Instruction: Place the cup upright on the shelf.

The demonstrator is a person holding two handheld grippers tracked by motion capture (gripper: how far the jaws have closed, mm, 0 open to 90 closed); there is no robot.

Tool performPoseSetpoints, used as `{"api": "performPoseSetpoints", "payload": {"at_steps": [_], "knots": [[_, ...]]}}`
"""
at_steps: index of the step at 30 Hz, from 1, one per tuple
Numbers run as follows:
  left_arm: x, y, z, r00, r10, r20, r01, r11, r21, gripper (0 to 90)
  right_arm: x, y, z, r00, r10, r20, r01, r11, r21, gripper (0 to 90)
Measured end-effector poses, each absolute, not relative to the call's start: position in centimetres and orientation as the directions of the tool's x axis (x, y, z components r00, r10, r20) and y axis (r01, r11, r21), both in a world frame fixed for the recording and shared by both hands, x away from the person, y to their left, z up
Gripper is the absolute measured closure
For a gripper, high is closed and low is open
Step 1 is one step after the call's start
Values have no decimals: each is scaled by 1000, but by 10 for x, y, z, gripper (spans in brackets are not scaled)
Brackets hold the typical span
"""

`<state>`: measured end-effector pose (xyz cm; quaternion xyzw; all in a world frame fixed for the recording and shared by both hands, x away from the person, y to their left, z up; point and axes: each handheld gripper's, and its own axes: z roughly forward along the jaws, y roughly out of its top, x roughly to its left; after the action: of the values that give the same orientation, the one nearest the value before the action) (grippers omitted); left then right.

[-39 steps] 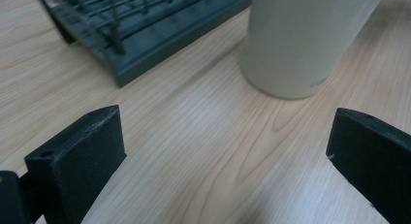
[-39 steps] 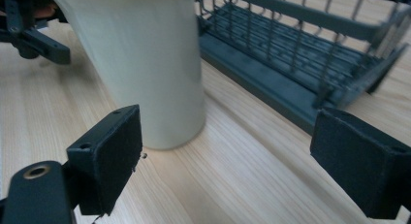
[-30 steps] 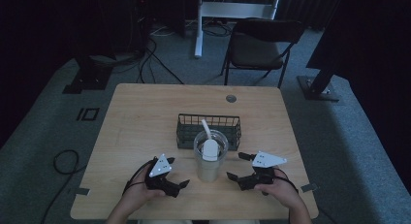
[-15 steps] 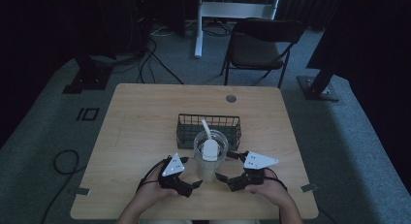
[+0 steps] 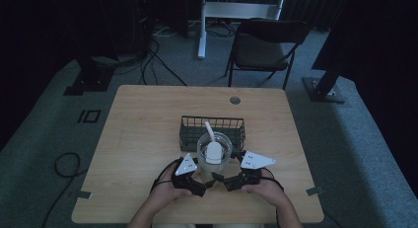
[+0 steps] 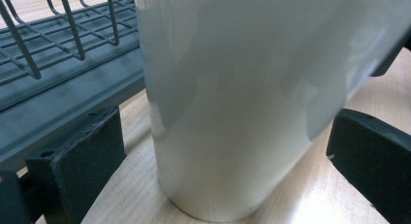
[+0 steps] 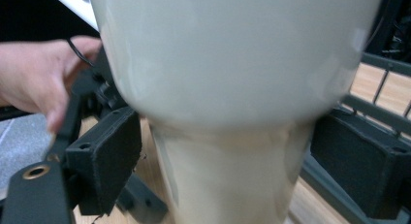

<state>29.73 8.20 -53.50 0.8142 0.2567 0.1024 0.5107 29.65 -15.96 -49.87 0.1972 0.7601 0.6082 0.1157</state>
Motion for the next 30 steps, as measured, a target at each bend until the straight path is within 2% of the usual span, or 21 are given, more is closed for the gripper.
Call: {"api": "performPoseSetpoints", "payload": {"at_steps": [4,6,8,9,12,30], "knots": [[299,80,-536,846,525,-99,310,-333,891,6,299,-155,-500,-895,442,55,162,208,965,104],[299,79,-536,848,519,-109,315,-328,891,57,299,-155,-501,-897,440,51,156,207,966,102],[299,78,-536,852,513,-103,311,-337,889,68,300,-155,-501,-899,436,47,150,205,967,102],[299,78,-536,852,513,-103,311,-337,889,107,300,-155,-501,-901,431,38,140,207,968,100],[298,76,-535,859,507,-76,291,-361,886,112,302,-155,-500,-906,421,39,136,204,969,94],[301,77,-534,880,473,-39,254,-401,880,119,304,-157,-500,-919,391,58,138,179,974,91]]}}
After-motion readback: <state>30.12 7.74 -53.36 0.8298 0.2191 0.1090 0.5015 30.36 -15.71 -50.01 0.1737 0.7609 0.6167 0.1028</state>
